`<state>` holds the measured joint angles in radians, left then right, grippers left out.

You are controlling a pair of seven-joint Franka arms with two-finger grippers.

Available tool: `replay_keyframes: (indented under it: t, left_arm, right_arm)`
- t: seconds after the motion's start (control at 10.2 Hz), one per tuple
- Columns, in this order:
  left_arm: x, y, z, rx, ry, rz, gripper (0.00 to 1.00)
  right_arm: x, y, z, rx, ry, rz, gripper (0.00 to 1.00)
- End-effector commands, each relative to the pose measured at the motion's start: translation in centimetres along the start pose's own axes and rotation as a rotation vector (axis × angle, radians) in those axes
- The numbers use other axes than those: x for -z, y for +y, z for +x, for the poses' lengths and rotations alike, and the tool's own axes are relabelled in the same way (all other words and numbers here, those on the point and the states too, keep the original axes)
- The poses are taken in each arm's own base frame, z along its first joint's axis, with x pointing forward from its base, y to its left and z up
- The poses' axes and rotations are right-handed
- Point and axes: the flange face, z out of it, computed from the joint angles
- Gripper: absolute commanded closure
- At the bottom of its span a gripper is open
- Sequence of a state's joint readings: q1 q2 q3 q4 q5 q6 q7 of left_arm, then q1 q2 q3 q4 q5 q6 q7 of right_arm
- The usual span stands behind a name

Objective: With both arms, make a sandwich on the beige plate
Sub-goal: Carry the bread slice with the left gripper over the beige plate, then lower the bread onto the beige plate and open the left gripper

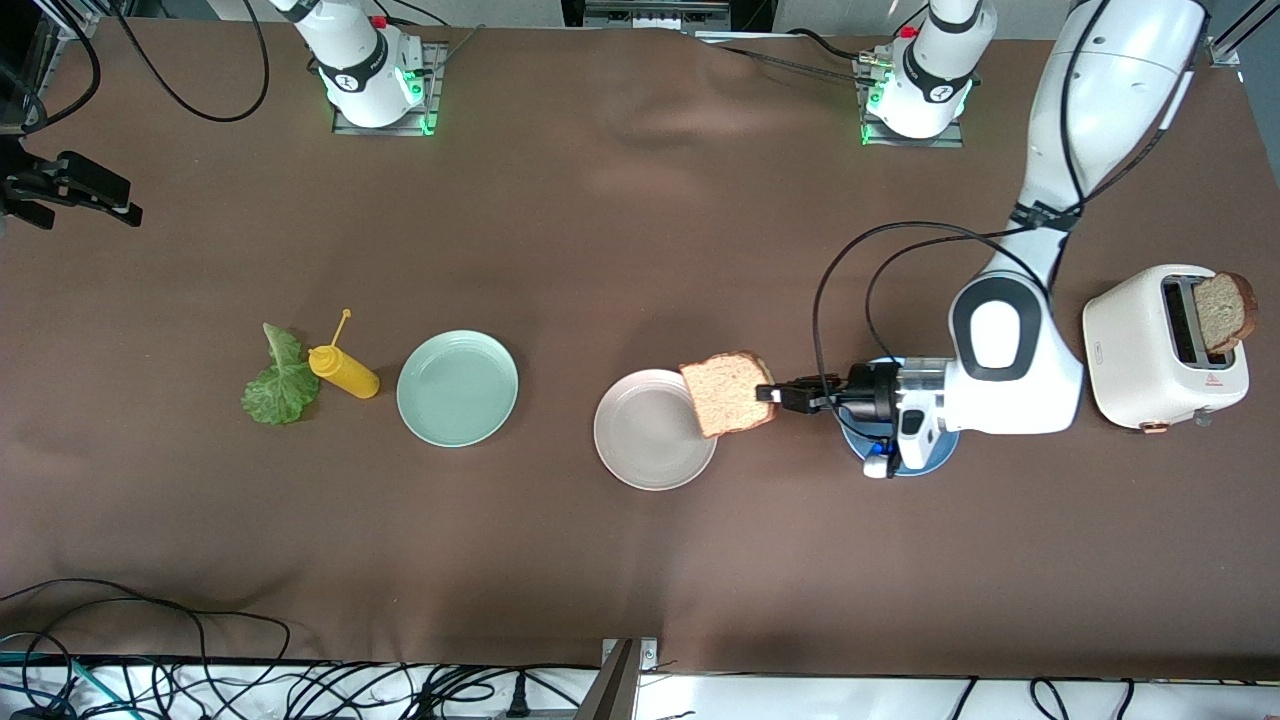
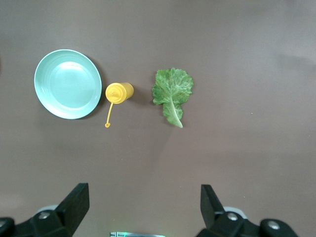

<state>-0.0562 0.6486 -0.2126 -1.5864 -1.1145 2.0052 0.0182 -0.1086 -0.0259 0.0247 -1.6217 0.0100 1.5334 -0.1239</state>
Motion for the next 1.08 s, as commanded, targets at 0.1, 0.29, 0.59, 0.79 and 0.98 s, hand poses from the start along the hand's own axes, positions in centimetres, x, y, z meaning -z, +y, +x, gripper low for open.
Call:
replay_keyframes:
  t: [0.1, 0.29, 0.59, 0.79, 0.98]
  left_arm:
    - [-3.1, -1.4, 1.5, -0.019, 0.041, -0.061, 1.0]
    - [-6.3, -2.6, 1.9, 0.008, 0.077, -0.091, 1.0]
    - [-8.6, -3.7, 2.9, 0.059, 0.113, -0.123, 1.0]
    - [-9.7, -3.6, 2.8, 0.097, 0.133, -0.164, 1.0]
    - [-10.7, -2.9, 2.8, 0.113, 0.147, -0.195, 1.0]
  right_arm:
    - [0.4, 0.2, -0.1, -0.001, 0.001, 0.009, 0.0]
    - [0.4, 0.2, -0.1, -0.001, 0.001, 0.009, 0.0]
    - [0.4, 0.2, -0.2, -0.001, 0.002, 0.008, 0.0]
    - [0.4, 0.2, -0.1, -0.001, 0.002, 0.008, 0.0]
    - [-0.4, 0.3, 0.3, -0.004, -0.013, 0.011, 0.0]
